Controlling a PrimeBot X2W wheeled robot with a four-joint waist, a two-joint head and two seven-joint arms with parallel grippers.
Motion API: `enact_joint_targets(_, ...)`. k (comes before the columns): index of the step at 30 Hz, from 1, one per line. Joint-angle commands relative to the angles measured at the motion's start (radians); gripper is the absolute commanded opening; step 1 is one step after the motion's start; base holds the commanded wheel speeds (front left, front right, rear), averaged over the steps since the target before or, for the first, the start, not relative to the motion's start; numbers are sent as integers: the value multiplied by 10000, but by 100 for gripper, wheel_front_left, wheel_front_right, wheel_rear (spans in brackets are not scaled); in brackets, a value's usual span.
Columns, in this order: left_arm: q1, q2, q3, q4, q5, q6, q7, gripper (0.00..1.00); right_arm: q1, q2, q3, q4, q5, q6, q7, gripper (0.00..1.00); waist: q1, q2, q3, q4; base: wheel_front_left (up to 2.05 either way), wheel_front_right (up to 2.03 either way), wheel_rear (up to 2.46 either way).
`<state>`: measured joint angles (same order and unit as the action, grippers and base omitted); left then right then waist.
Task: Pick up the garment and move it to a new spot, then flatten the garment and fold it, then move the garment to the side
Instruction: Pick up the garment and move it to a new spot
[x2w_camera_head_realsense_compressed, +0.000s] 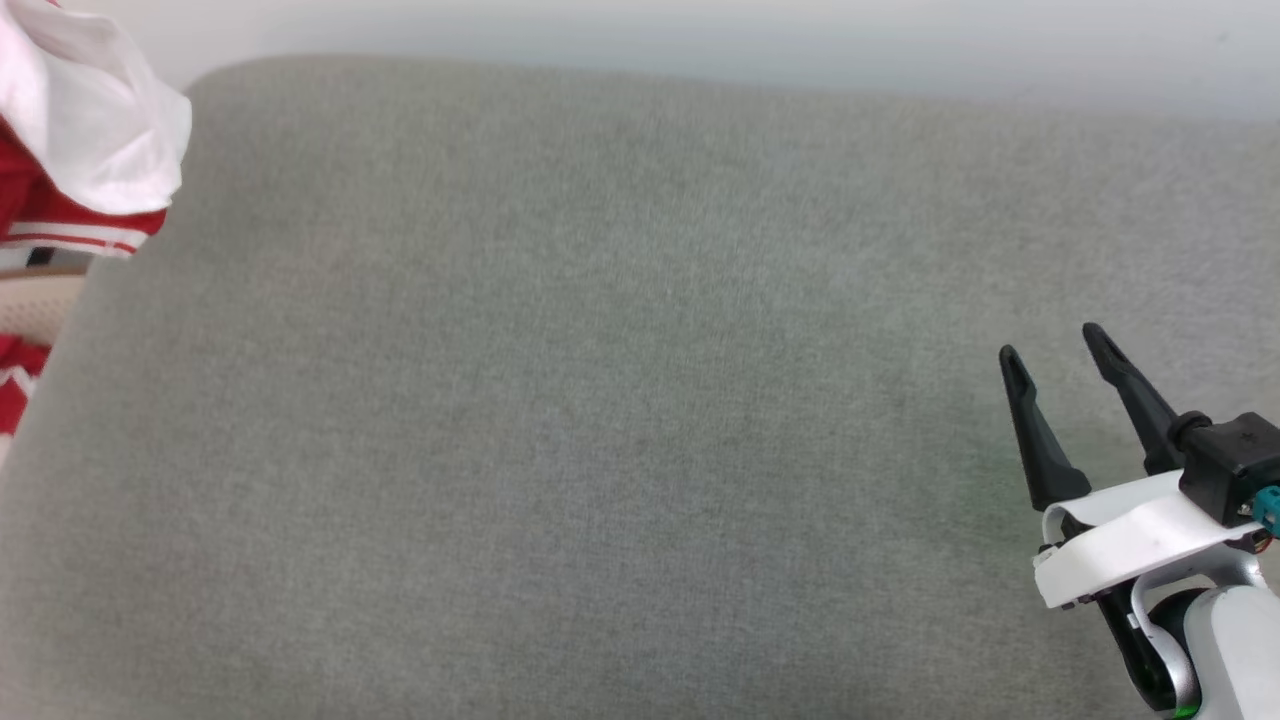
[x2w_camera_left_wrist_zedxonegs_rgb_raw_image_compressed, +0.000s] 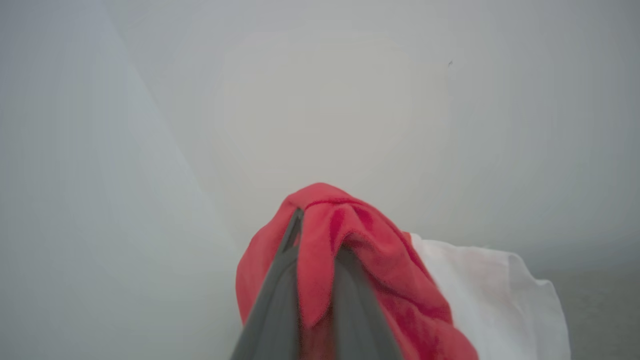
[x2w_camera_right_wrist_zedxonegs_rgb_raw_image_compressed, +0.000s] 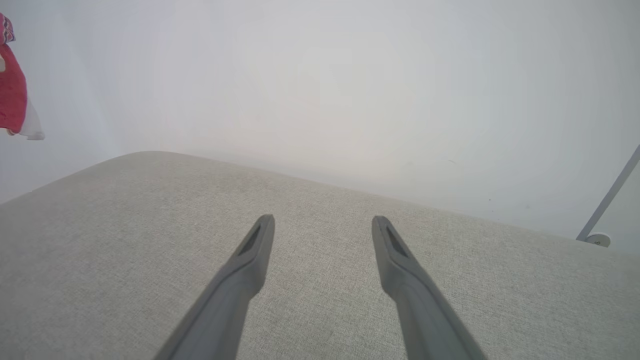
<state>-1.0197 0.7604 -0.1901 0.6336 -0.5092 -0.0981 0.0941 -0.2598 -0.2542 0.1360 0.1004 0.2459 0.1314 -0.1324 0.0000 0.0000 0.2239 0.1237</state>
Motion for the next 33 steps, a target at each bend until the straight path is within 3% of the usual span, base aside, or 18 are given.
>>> enact_joint_targets(1,234,66,18,-419,-47,119,169,0,36,44,11,48,46,-14,-70,100,0,0,-614,-200,0,0,0)
enact_joint_targets(12,1832,310,189,-4949,-757,1107,2331,0,-119,4,-543,439,22,-14,-460,100,0,0,-1109,-1155,0,0,0)
enact_joint_targets(21,2348,65,-559,-8035,-643,1795,3983,0,-146,105,-1293,695,-98,-14,-747,100,0,0,-813,-2391,0,0,0)
enact_joint_targets(27,2265,-429,-1271,-8912,-695,1860,4504,0,-150,337,-1715,852,-163,-14,-935,100,0,0,-394,-3183,0,0,0)
enact_joint_targets(33,2407,-1178,-2157,-8518,-567,1909,4687,0,-138,685,-1876,1063,-137,-14,-1139,100,0,0,5,-3781,0,0,0)
